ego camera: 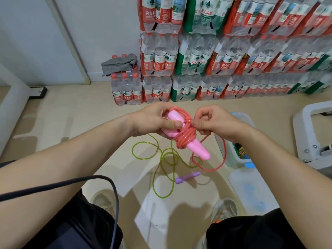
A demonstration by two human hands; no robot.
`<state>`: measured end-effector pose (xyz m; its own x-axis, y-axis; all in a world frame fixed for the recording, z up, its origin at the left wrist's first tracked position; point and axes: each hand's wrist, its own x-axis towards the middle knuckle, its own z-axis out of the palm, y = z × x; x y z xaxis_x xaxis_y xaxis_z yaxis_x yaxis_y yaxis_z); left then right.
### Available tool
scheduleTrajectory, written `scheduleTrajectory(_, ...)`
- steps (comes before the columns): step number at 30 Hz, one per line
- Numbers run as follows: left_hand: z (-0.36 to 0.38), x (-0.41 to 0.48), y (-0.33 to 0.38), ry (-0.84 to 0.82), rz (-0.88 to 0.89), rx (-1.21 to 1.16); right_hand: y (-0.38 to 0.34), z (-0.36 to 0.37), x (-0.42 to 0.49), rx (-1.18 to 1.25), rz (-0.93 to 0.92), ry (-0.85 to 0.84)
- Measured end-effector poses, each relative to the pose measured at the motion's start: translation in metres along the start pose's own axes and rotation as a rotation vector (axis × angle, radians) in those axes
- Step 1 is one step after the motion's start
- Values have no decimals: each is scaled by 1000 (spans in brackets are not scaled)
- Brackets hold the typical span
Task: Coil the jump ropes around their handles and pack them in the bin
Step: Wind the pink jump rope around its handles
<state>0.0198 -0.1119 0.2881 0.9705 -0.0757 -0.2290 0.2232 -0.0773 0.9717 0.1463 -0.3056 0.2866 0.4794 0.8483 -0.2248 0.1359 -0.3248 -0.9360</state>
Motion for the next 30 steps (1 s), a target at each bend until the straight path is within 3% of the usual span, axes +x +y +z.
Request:
scheduleTrajectory(3,-1,0,-3,-25,-2,-259,4,12,2,240,0,20)
scheduleTrajectory(6,0,0,-4,40,7,-449,11,30,4,339,87,175)
scheduleTrajectory(12,-3,4,-10,300,18,-556,30,62,9,384,283,256)
scheduleTrajectory(15,-11,7,-12,499,15,-559,31,75,8,181,210,190)
scheduleTrajectory(19,-17,11,-19,678,-14,-326,19,80,4,-378,84,209)
scheduleTrajectory(23,-17,13,-25,734,-7,-64,6,64,1,-784,2,262)
scheduleTrajectory(27,-15,15,-23,736,14,93,-9,41,-3,-1031,-46,357)
scheduleTrajectory(30,-10,16,-23,741,19,245,-13,32,0,-1123,-145,275)
